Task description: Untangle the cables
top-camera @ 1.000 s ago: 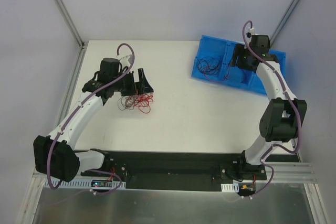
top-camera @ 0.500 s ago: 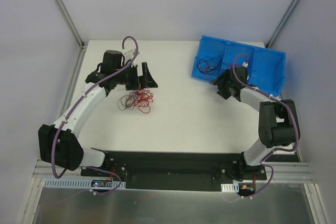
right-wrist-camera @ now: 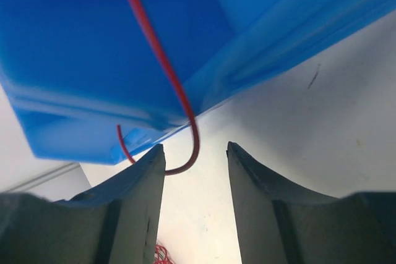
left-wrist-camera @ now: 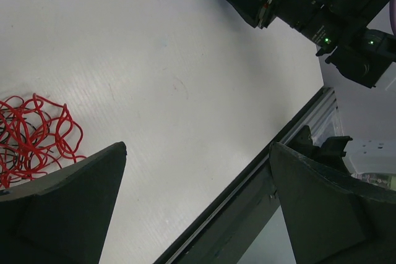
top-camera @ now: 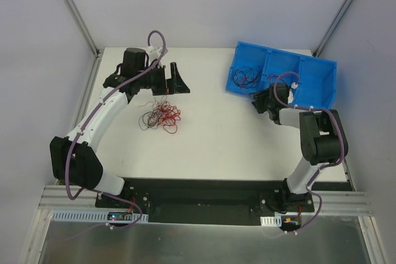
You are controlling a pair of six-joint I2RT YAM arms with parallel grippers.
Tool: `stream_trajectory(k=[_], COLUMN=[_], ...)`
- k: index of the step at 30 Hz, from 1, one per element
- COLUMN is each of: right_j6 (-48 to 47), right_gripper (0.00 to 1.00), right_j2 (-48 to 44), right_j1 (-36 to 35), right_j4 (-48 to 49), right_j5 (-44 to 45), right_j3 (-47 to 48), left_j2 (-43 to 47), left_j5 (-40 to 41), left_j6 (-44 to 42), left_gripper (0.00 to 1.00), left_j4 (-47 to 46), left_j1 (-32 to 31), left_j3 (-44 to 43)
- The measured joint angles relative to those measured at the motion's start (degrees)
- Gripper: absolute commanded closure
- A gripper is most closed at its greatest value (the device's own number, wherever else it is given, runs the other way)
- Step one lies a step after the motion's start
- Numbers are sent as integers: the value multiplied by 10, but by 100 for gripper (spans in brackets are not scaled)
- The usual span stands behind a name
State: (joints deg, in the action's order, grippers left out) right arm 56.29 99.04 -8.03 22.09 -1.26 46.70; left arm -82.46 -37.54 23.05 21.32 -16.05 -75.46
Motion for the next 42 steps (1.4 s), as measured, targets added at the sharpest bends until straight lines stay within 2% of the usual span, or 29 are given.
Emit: stream_trajectory(k=[5,8,15,20,26,32,36,42], right_j6=[19,21,26,21,-3,-32,-47,-42], right_gripper=[81,100,100,100,100,100,100,100], right_j2=[20,19,-13,-78,-149,-128,-115,-52], right_j1=[-2,-5,-5,-1,72,170,200,228], right_j4=[5,8,6,-7,-19,-23,-21,45], right_j5=[21,41,67,66,39,-49,-87,-177], right_j3=[0,0,-6,-16,-16,1,13,60], left_j2=[-3,-3,-3,2,4,4,4,4], left_j5=[0,0,0,0,0,0,0,0], left_j6=[-5,-12,-16,-17,-18,-21,-25,-28], left_gripper=[1,1,1,1,1,1,1,1], left_j4=[1,0,0,-1,-1,-1,-1,-1], left_j1=[0,0,0,0,-1,-1,-1,-1], left_j3=[22,32,42,51,51,51,51,51])
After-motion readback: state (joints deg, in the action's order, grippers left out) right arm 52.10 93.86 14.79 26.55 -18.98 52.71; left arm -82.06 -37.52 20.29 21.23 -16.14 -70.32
